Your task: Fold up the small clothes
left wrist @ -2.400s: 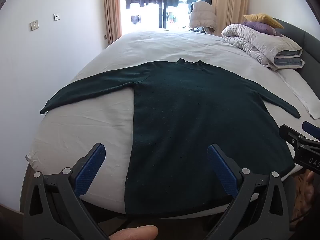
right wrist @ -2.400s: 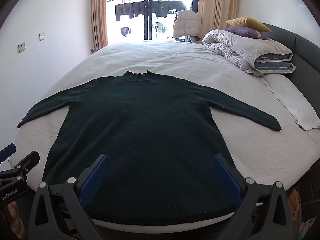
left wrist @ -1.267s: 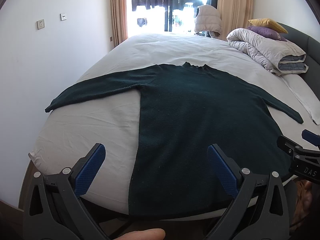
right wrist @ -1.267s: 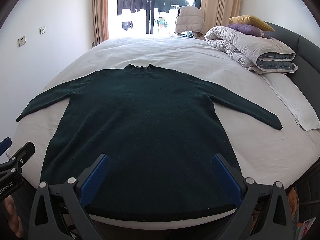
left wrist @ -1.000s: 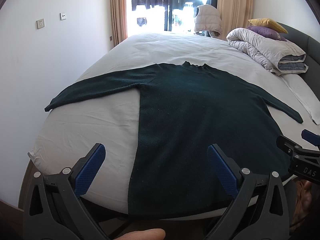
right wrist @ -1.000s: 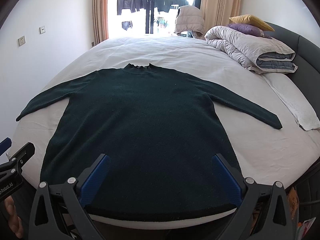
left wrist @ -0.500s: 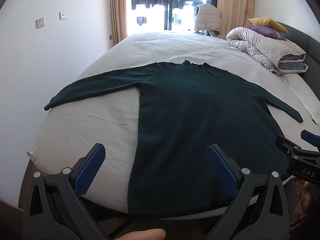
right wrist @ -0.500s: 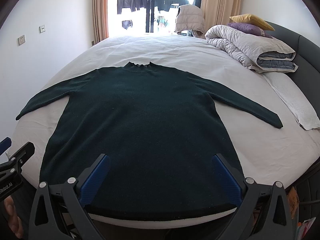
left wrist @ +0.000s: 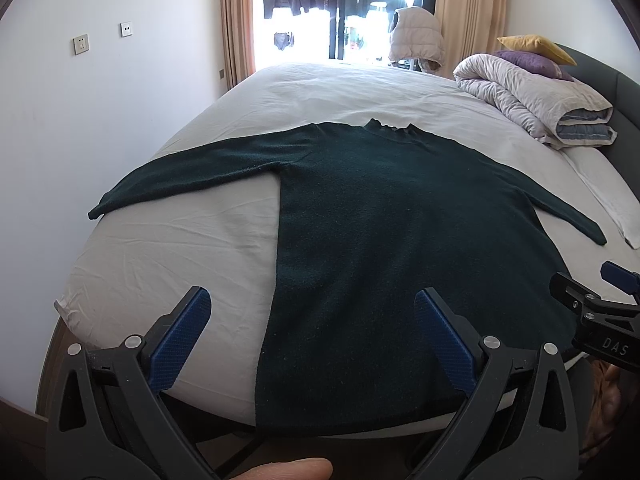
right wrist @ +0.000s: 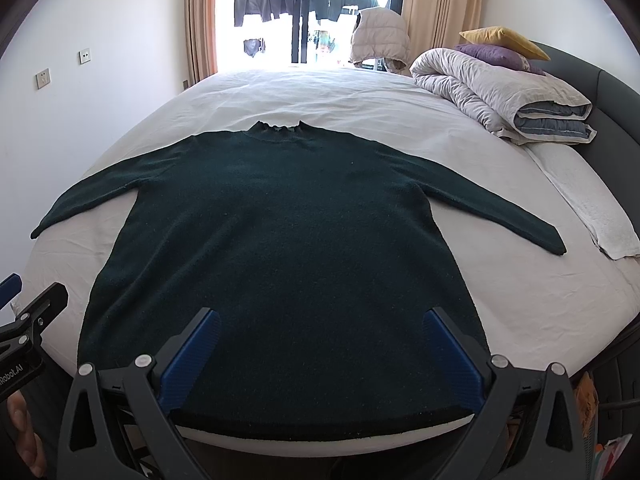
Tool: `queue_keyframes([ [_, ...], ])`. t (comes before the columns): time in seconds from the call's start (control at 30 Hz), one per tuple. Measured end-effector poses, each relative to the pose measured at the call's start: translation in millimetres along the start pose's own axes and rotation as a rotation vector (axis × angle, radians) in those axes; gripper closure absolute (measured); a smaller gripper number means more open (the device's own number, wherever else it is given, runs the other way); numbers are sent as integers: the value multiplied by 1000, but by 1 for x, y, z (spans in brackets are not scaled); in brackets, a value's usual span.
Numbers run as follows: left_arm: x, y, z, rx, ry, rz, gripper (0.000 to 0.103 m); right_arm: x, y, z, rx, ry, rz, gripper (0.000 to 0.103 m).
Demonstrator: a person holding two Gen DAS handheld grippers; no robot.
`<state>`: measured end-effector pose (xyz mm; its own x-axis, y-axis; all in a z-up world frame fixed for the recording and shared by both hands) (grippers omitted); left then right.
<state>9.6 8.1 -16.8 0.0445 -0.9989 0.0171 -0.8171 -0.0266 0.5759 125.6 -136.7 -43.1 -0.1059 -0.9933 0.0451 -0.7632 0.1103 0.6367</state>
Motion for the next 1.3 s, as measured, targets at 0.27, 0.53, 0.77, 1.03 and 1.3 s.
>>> queue_keyframes([
  [0.27,0,0,0,0,0,-1,0,0,0,1,0,3,2,0],
  [0.53,-1,0,1,-2,-1,1,0,0,-1,3,-1,2,2,0],
  [0.77,0,-1,3,-5,-1,1,0,-1,-1,3,-3,3,2,0],
  [1.03,1,-2,5,-15,3,3,0,-3,-2,5,-4,4,2,0],
  [1.3,1,-3,5,-18,4,3,0,-3,-3,8,-8,4,0,0],
])
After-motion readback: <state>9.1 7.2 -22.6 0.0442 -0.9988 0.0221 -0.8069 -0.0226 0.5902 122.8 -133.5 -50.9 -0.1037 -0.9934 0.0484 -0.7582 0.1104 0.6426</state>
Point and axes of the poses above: each gripper's, at about its wrist camera, not at the fingertips, and y roughly against the way its jaws point, x to its right, z to its underside, the point moved 2 cm from there along -y, roughly the way its jaws point, and after that the axes turned 9 degrees about x, right-handed, at the moved point
